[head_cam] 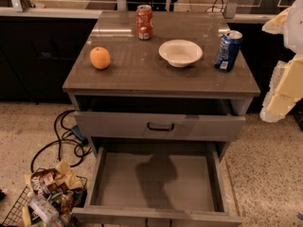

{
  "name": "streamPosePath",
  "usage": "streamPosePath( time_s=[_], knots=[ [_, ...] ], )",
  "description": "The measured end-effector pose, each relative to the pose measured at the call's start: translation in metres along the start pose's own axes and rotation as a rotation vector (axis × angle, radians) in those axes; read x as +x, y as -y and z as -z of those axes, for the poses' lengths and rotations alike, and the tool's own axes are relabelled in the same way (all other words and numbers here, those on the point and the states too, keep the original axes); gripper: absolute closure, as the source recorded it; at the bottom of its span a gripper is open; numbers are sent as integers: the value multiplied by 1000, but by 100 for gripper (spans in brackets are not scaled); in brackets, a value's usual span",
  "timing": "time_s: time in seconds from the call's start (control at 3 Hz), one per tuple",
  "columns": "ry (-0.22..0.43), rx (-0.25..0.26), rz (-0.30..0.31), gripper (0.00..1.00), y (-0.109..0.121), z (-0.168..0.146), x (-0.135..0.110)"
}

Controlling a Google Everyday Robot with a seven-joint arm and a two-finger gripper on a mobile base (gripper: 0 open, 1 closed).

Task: Place orange into middle drawer

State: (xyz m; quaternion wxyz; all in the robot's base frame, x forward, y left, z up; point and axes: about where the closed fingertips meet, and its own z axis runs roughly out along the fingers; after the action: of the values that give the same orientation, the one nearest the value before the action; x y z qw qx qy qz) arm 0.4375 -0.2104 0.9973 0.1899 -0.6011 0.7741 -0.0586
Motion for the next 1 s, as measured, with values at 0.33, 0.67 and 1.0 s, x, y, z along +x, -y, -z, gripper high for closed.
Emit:
streamPosePath(
  time_s=[0.33, 0.67, 1.0],
  knots=[
    [0, 0, 0, 0, 0, 0, 0],
    [25, 31, -9, 0, 6, -3, -6],
    [110, 75, -54, 0, 26, -29, -38]
  ],
)
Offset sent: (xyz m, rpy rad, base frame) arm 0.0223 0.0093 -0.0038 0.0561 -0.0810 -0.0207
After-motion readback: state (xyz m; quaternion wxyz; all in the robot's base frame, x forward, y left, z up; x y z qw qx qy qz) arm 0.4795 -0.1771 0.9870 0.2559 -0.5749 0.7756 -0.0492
